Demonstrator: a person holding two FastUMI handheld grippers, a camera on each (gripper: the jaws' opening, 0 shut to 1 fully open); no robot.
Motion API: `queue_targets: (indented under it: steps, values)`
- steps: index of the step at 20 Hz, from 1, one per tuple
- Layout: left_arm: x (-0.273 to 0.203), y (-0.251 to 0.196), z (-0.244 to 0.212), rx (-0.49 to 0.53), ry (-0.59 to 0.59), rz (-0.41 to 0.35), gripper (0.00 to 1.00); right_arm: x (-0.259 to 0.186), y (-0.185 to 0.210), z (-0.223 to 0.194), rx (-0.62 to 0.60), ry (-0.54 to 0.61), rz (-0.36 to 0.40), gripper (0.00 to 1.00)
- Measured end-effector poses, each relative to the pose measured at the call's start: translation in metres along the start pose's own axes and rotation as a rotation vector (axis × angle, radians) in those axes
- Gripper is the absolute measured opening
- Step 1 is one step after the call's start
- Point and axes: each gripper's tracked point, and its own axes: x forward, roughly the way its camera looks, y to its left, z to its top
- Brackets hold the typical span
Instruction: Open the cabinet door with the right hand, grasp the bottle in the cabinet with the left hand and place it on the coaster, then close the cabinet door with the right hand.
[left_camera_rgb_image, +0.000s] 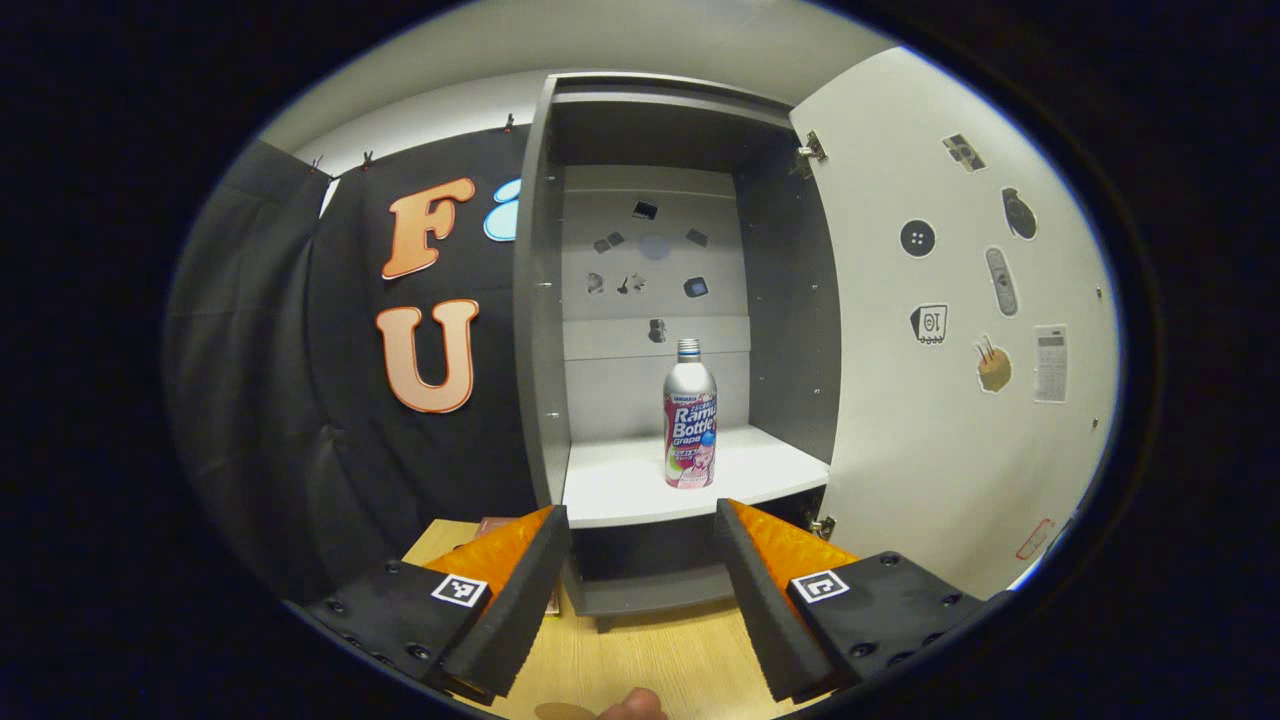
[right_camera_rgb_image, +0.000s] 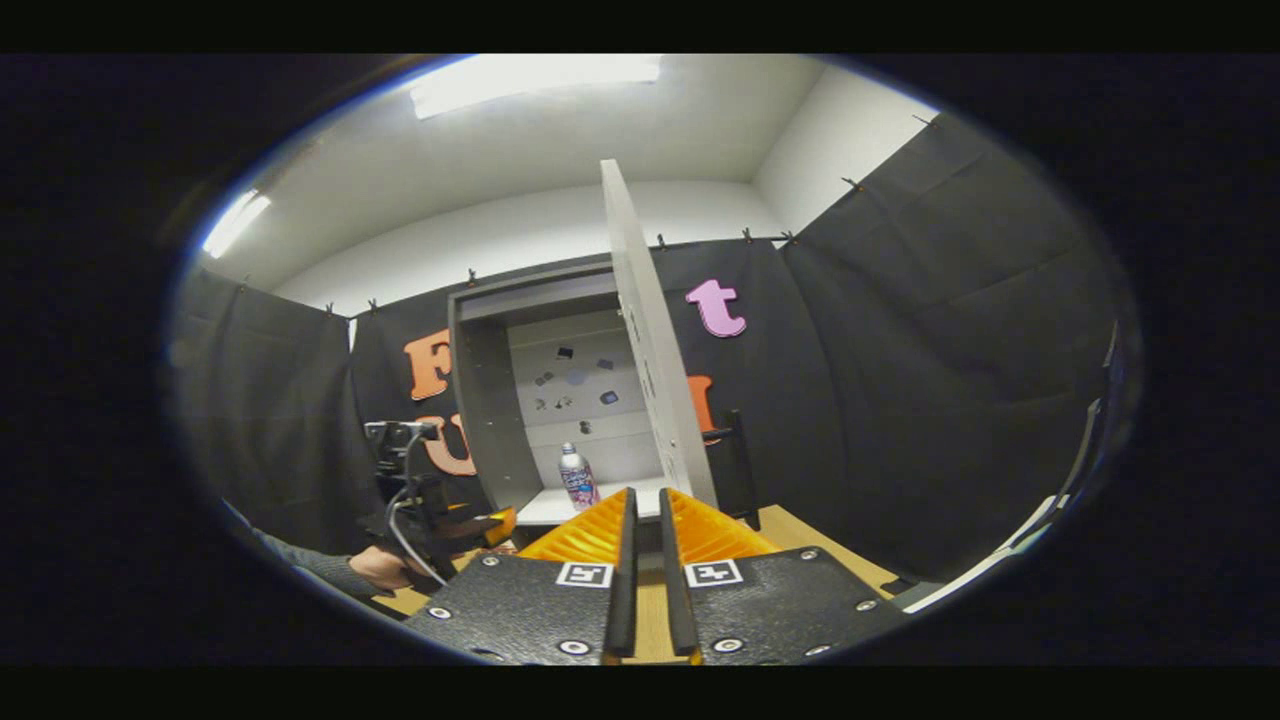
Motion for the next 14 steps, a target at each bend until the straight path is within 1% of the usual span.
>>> queue_targets:
  steps: [1, 3, 4, 5, 6, 7, 8, 9, 10, 11, 13, 14]
  values:
    - [0.018, -0.005, 0.003, 0.000, -0.013, -0.009, 0.96, 0.004, 0.003, -0.005, -0.007, 0.012, -0.002, 0.22]
    - [0.052, -0.015, 0.006, 0.005, -0.022, -0.033, 0.95, 0.009, 0.004, -0.010, -0.015, 0.027, -0.018, 0.14]
    - [0.069, -0.019, 0.007, 0.006, -0.026, -0.043, 0.94, 0.011, 0.007, -0.010, -0.007, 0.026, -0.022, 0.28]
    - [0.087, -0.023, 0.006, 0.008, -0.025, -0.056, 0.95, 0.014, 0.011, -0.010, 0.006, 0.020, -0.027, 0.23]
    - [0.100, -0.025, 0.007, 0.008, -0.028, -0.062, 0.95, 0.023, 0.013, -0.010, 0.017, 0.013, -0.039, 0.34]
    - [0.113, -0.027, 0.009, 0.009, -0.034, -0.068, 0.95, 0.028, 0.015, -0.010, 0.028, 0.005, -0.044, 0.39]
    - [0.127, -0.029, 0.009, 0.009, -0.038, -0.075, 0.95, 0.034, 0.017, -0.010, 0.037, -0.003, -0.050, 0.39]
    - [0.140, -0.032, 0.011, 0.008, -0.040, -0.084, 0.94, 0.039, 0.019, -0.010, 0.043, -0.010, -0.059, 0.48]
    - [0.152, -0.034, 0.010, 0.007, -0.043, -0.087, 0.95, 0.043, 0.021, -0.009, 0.047, -0.011, -0.063, 0.49]
    - [0.162, -0.034, 0.012, 0.005, -0.047, -0.090, 0.95, 0.047, 0.023, -0.011, 0.046, -0.011, -0.066, 0.57]
    - [0.181, -0.036, 0.012, -0.005, -0.046, -0.097, 0.94, 0.054, 0.028, -0.015, 0.025, 0.001, -0.072, 0.61]
    - [0.189, -0.039, 0.010, -0.009, -0.043, -0.106, 0.94, 0.058, 0.031, -0.017, 0.009, 0.012, -0.073, 0.57]
